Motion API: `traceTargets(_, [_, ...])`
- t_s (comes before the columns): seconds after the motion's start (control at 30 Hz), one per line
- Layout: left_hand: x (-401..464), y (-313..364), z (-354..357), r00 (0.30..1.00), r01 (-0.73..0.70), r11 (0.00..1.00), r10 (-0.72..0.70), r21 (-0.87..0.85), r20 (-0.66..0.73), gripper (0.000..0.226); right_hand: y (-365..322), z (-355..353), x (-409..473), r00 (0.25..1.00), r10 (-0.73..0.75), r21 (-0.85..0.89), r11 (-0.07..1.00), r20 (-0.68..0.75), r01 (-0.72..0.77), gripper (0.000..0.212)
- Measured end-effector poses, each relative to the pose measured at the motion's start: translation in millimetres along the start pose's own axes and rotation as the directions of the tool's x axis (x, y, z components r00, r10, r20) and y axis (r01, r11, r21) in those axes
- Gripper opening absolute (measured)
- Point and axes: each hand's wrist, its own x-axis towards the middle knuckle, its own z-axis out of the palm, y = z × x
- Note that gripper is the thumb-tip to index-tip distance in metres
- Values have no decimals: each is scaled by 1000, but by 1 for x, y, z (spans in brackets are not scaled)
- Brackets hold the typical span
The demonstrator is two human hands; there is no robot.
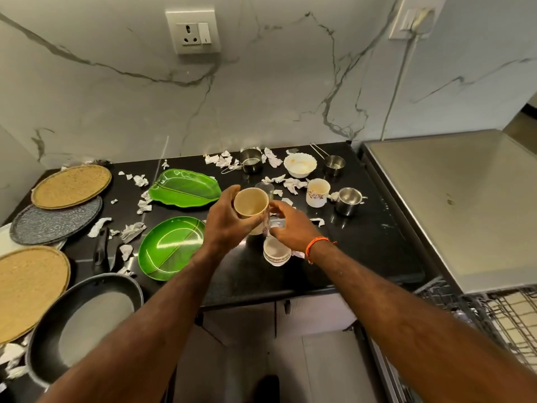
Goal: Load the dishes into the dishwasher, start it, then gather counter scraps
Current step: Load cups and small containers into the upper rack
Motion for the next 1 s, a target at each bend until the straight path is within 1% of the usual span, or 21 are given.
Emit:
traceTargets(0.1, [-8,33,6,1000,-21,991,20,-134,-13,96,6,-21,-21,998,24,100,995,-54,-18,73])
traceTargets(0.13, [-11,44,9,1000,-10,983,9,-181,-9,95,10,-28,-28,997,41,141,989,-69,-31,75])
traceTargets(0.2, [-20,69,20,999,51,941,-44,-334,27,92,19,-48,-48,994,62,227,973,-92,-40,78])
traceTargets(0.27, [-30,93,31,987,162,846,-134,-508,91,85,27,-69,-73,991,63,336,942,-118,-20,76])
traceTargets(0.3, [-37,107,38,976,217,774,-163,-595,144,79,33,-80,-88,989,72,403,915,-132,-13,74])
traceTargets(0.37, [-51,128,56,949,310,626,-165,-716,267,72,50,-100,-121,985,105,542,840,-139,-13,69])
traceTargets(0.4, [-60,138,66,934,349,580,-153,-736,323,69,60,-109,-138,982,131,608,794,-137,-21,67])
traceTargets(0.47, [-76,154,90,896,423,523,-123,-740,426,58,80,-122,-168,975,184,732,681,-126,-34,65])
traceTargets(0.53, [-97,170,118,836,505,480,-66,-717,544,55,103,-134,-200,957,244,805,593,-154,-22,66])
traceTargets(0.57, [-108,179,134,804,535,485,-41,-692,593,55,113,-140,-217,941,282,819,574,-187,-9,66])
traceTargets(0.63, [-127,197,161,756,556,539,-12,-633,654,50,130,-149,-248,896,363,833,554,-257,15,65])
traceTargets(0.7, [-145,218,189,736,539,609,-5,-582,677,37,151,-160,-283,843,430,834,550,-324,40,62])
traceTargets(0.77, [-158,236,216,762,443,726,4,-526,647,32,169,-169,-317,785,485,827,558,-386,62,63])
traceTargets(0.83, [-172,252,243,791,272,844,77,-462,607,36,189,-177,-350,715,539,803,594,-445,51,64])
traceTargets(0.87, [-179,261,256,795,172,882,139,-439,590,34,197,-180,-366,674,571,793,608,-469,37,63])
traceTargets(0.93, [-196,275,283,777,26,909,244,-416,581,25,212,-183,-393,599,618,771,637,-509,-2,66])
traceTargets(1.0, [-215,290,312,719,-16,921,282,-390,636,22,229,-183,-415,518,655,744,666,-549,-53,68])
